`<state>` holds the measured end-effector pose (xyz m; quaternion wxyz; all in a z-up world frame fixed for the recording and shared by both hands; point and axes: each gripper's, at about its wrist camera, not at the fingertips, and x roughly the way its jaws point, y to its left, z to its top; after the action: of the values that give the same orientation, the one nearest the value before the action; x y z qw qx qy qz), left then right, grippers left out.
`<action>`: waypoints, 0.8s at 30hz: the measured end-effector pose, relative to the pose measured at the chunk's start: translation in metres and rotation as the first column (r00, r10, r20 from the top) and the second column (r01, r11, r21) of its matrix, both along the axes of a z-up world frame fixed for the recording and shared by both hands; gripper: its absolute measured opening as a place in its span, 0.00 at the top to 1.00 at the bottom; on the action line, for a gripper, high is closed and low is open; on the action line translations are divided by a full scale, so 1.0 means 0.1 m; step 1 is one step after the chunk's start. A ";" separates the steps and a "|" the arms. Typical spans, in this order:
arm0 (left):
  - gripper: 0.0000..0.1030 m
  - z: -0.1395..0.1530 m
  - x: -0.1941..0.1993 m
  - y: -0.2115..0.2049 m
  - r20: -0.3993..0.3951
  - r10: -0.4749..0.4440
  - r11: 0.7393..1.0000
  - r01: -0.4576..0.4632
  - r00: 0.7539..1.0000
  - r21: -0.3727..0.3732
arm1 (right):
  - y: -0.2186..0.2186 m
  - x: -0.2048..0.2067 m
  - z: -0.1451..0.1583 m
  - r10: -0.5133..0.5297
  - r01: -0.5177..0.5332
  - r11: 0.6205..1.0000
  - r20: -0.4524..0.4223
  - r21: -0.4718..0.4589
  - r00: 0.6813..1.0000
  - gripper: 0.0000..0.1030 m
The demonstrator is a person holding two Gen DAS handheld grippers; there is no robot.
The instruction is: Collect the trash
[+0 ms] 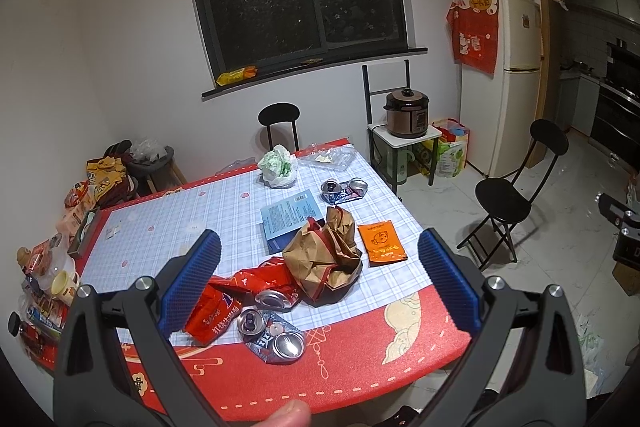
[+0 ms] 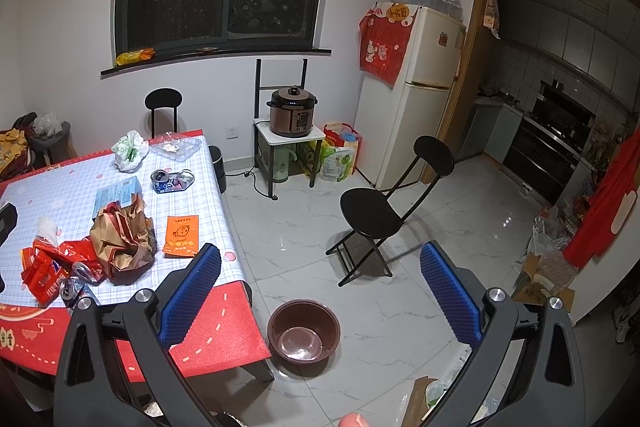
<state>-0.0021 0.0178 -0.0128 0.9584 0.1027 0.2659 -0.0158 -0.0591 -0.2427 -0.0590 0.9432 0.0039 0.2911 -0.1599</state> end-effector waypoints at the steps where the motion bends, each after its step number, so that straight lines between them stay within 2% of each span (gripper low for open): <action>1: 0.05 -0.01 0.00 0.00 -0.004 0.002 1.000 -0.002 1.000 -0.002 | -0.01 0.00 0.00 0.000 0.000 1.000 -0.002 0.001 1.000 0.05; 8: 0.05 -0.05 0.10 0.06 -0.034 0.009 0.999 -0.011 0.999 -0.037 | -0.03 0.01 -0.07 0.010 -0.010 1.000 -0.024 0.010 1.000 0.05; 15: 0.05 -0.08 0.19 0.15 -0.072 0.007 0.998 -0.012 0.997 -0.066 | 0.09 0.20 -0.14 0.036 -0.035 0.999 -0.051 0.012 0.998 0.05; 24: 0.05 -0.19 0.45 0.51 -0.153 0.006 0.983 -0.034 0.988 -0.181 | 0.24 0.51 -0.21 0.098 -0.094 0.994 -0.083 0.048 0.992 0.05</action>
<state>0.0425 0.0684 -0.0317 0.9409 0.0100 0.3365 -0.0382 -0.0078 -0.2187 -0.0800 0.9362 0.0038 0.3345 -0.1079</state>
